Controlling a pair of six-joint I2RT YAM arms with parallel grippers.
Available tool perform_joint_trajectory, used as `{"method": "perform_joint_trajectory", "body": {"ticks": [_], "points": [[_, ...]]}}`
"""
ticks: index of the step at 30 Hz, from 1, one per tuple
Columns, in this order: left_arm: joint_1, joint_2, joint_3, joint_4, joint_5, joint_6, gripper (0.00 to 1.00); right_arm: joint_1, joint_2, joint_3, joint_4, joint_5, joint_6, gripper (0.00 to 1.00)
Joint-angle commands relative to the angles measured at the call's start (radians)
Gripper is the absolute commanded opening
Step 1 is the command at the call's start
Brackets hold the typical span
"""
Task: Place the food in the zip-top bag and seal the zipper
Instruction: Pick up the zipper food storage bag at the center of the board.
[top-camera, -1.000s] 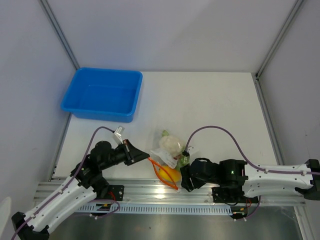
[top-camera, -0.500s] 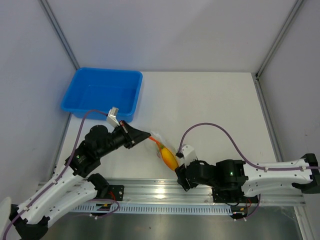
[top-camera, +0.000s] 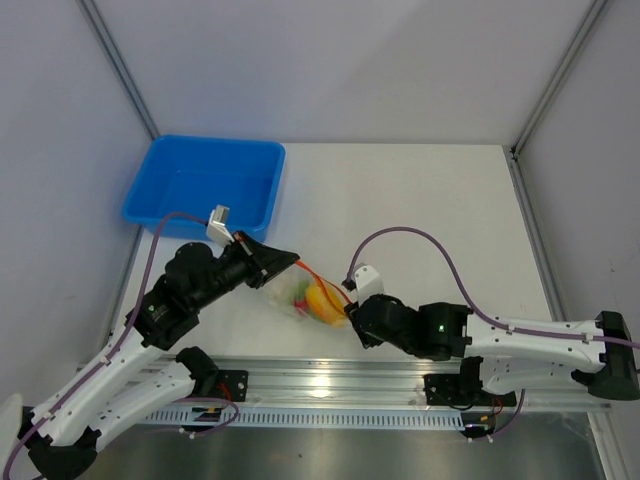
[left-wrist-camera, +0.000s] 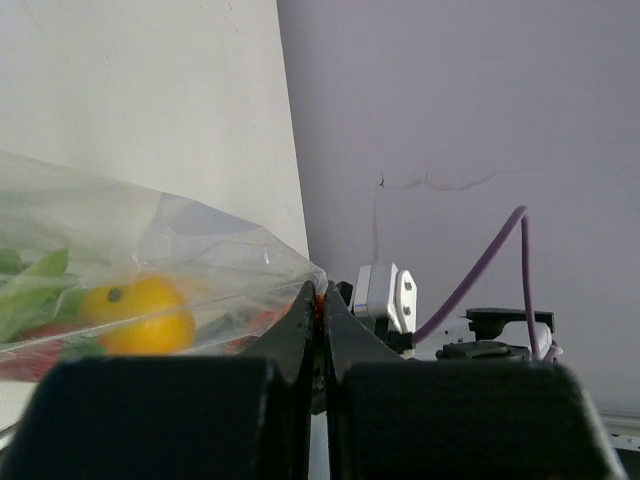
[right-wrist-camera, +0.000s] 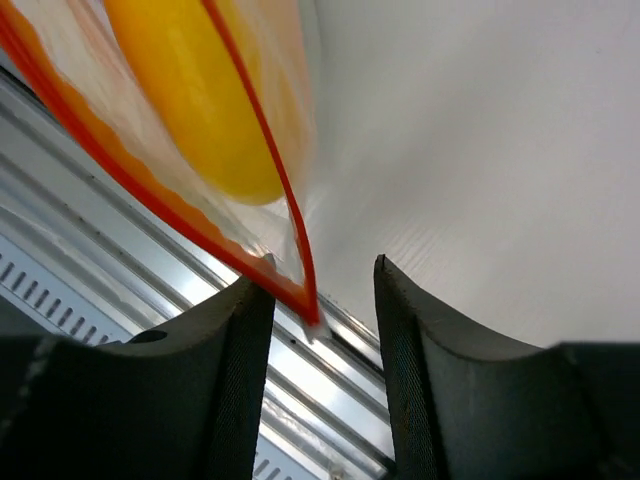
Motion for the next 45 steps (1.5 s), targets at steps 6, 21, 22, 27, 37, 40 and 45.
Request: {"method": "perform_joint_trajectory", "body": {"ticks": [6, 21, 22, 27, 37, 40, 45], "points": [[-0.002, -0.016, 0.036, 0.040, -0.020, -0.020, 0.01, -0.133, -0.068, -0.084, 0.271, -0.305, -0.177, 0.44], [-0.001, -0.081, 0.004, -0.024, -0.014, 0.165, 0.01, -0.230, -0.131, -0.001, 0.197, -0.270, -0.253, 0.00], [-0.002, -0.100, -0.006, -0.032, -0.005, 0.188, 0.01, -0.244, -0.140, 0.016, 0.187, -0.293, -0.276, 0.00], [-0.002, -0.202, -0.104, -0.101, 0.033, 0.326, 0.01, -0.350, -0.109, 0.180, 0.080, -0.559, -0.430, 0.00], [-0.001, -0.292, -0.105, -0.173, 0.050, 0.576, 0.94, -0.402, 0.101, 0.355, -0.130, -0.827, -0.591, 0.00], [-0.002, -0.271, -0.062, -0.138, 0.070, 0.672, 0.99, -0.403, 0.098, 0.370, -0.169, -0.854, -0.594, 0.00], [-0.004, -0.222, -0.008, -0.034, 0.190, 0.815, 1.00, -0.403, 0.084, 0.393, -0.230, -0.932, -0.559, 0.00]]}}
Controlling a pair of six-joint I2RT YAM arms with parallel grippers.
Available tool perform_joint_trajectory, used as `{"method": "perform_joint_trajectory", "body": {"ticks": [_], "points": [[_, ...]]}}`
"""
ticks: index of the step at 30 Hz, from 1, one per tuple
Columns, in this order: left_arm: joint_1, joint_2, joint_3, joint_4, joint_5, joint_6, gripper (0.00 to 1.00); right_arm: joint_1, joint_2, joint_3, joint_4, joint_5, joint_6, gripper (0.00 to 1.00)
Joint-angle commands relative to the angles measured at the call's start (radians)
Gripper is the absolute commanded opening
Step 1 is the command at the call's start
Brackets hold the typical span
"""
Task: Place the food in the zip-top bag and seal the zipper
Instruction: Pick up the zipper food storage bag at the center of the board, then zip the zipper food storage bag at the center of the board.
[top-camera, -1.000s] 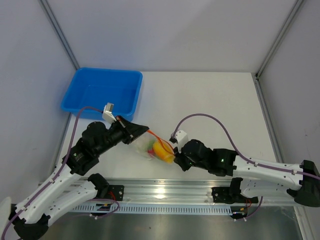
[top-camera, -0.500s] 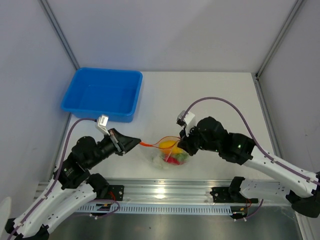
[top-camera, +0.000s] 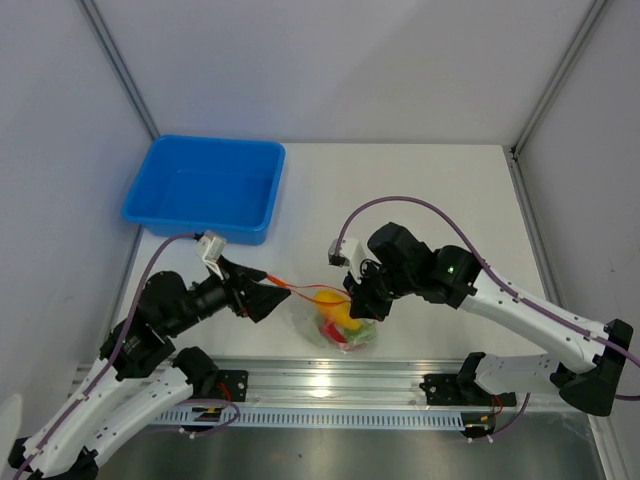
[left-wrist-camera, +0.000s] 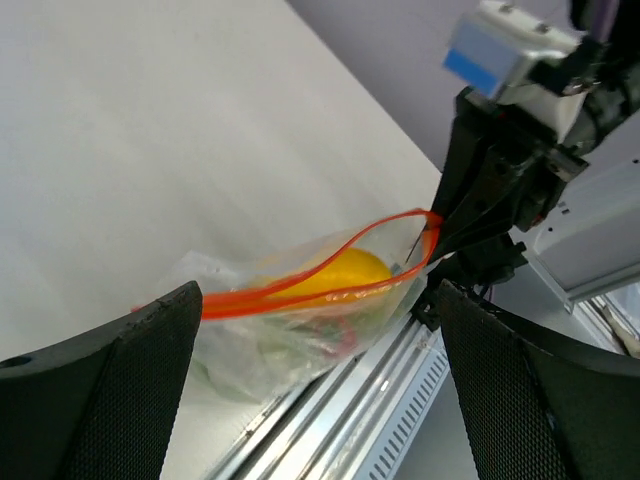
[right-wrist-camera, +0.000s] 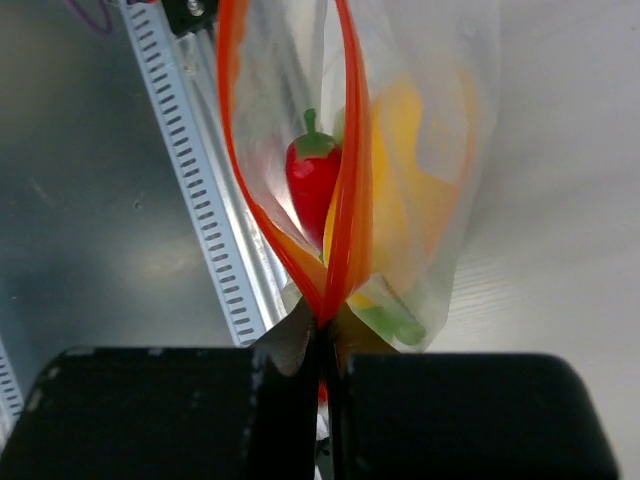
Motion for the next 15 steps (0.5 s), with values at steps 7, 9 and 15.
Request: {"method": "perform_joint_trajectory", "body": {"ticks": [7, 9, 15], "points": [[-0.018, 0.082, 0.053, 0.348, 0.443, 0.315, 0.99, 0.003, -0.058, 0.043, -0.053, -0.127, 0.059, 0.00], [-0.034, 0.102, 0.056, 0.386, 0.484, 0.341, 1.00, 0.006, -0.061, 0.039, -0.056, -0.132, 0.059, 0.00], [-0.096, 0.253, 0.157, 0.319, 0.518, 0.519, 0.99, 0.006, -0.053, 0.069, -0.082, -0.144, 0.059, 0.00]]}}
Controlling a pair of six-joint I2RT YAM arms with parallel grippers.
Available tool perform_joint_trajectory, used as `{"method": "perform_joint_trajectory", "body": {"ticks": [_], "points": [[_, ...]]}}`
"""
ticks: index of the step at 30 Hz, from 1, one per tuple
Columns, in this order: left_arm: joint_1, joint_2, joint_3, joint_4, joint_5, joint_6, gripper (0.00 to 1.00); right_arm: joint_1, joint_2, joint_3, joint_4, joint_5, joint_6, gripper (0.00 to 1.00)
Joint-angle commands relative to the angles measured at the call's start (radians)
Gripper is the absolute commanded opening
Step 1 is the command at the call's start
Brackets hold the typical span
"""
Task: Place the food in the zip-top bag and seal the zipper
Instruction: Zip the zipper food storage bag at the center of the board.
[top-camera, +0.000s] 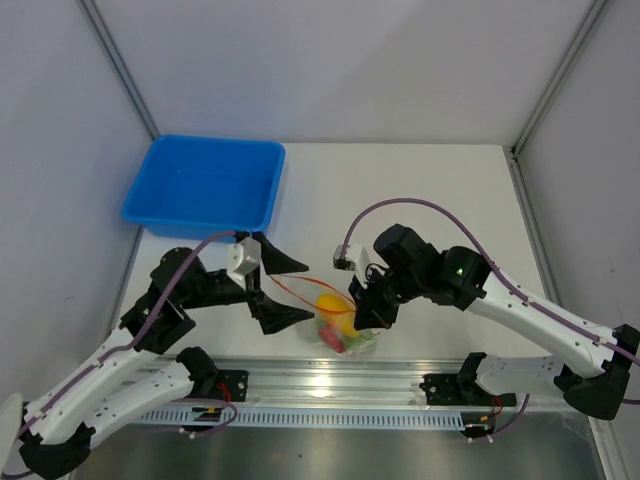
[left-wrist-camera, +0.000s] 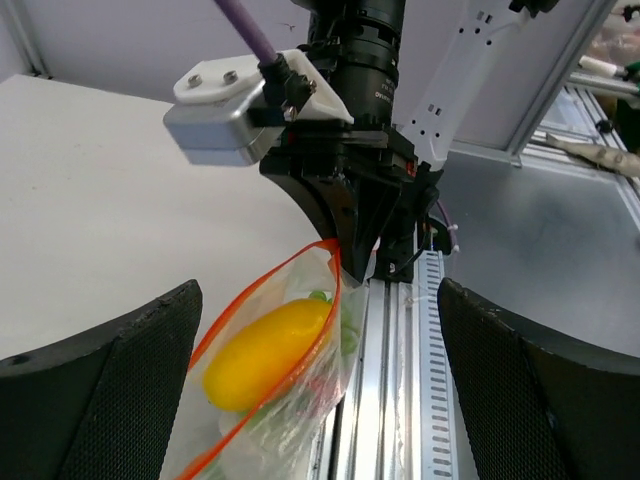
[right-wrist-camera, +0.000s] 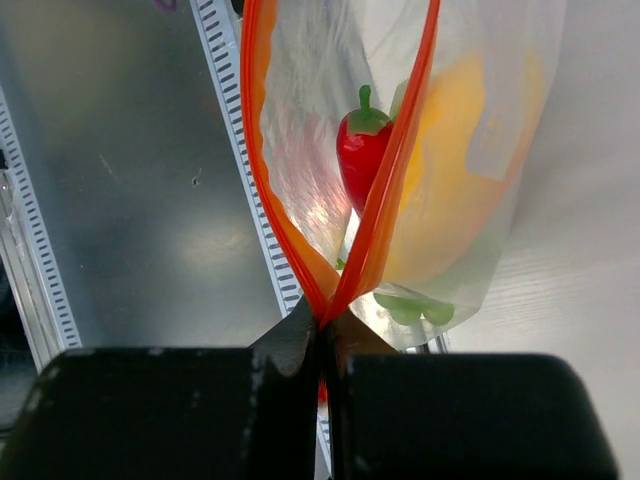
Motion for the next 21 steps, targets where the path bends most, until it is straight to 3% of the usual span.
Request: {"method": "perform_joint_trajectory", "body": {"ticks": [1, 8, 14, 21], "points": [[-0.033, 0.082, 0.087, -0.003, 0.062, 0.195, 0.99, 0.004, -0.021, 0.055, -0.015, -0.039, 0.012, 0.00], [-0.035, 0.145, 0.106, -0.040, 0.138, 0.411, 0.99, 0.002, -0.021, 0.070, -0.020, -0.077, 0.012, 0.00], [-0.035, 0.260, 0.187, -0.142, 0.215, 0.467, 0.99, 0.009, -0.018, 0.083, -0.029, -0.082, 0.012, 0.00], [-0.035, 0.351, 0.218, -0.116, 0.334, 0.474, 0.99, 0.015, -0.013, 0.096, -0.037, -0.080, 0.012, 0.00]]}}
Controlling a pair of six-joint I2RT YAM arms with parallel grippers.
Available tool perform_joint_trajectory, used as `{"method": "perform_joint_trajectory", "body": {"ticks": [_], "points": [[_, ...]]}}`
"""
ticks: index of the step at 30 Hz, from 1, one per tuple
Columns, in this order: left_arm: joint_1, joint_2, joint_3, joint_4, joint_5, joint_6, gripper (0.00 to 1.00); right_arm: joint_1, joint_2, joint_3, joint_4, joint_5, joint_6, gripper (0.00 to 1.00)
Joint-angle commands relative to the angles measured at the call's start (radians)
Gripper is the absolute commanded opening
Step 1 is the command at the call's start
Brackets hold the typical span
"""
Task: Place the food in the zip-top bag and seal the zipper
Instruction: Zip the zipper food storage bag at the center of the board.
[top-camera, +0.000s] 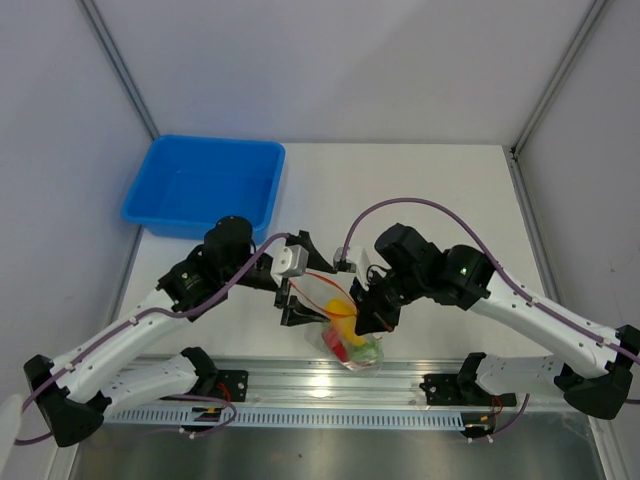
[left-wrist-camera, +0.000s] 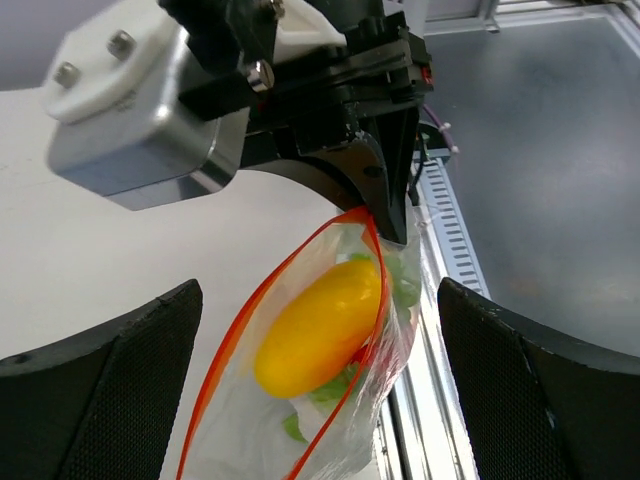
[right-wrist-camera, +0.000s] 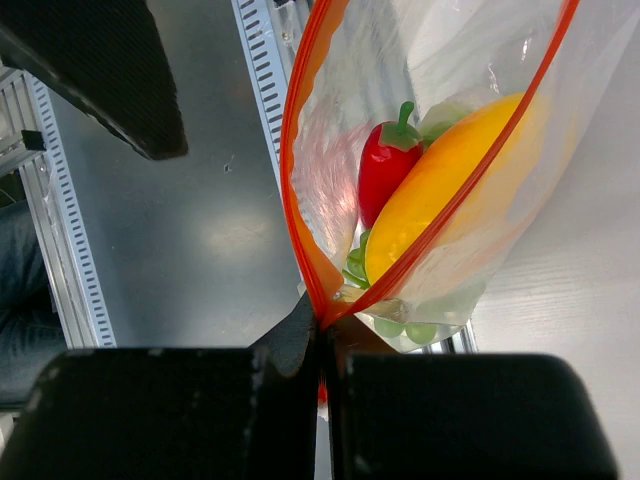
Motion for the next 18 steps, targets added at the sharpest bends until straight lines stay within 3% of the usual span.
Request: {"method": "perform_joint_trajectory", "body": {"ticks": [1, 9, 18], "points": [[-0.006, 0.051, 0.060, 0.006, 0.130, 0.053, 1.00, 0.007, -0.015, 0.060, 0.019, -0.031, 0.003, 0.00], [-0.011, 0.135, 0.035, 0.089, 0.241, 0.001, 0.99, 0.009, -0.013, 0.049, 0.028, -0.037, 0.003, 0.00], [-0.028, 0.188, 0.029, 0.041, 0.175, 0.006, 0.99, 0.002, -0.029, 0.048, 0.045, -0.031, 0.003, 0.00]]}}
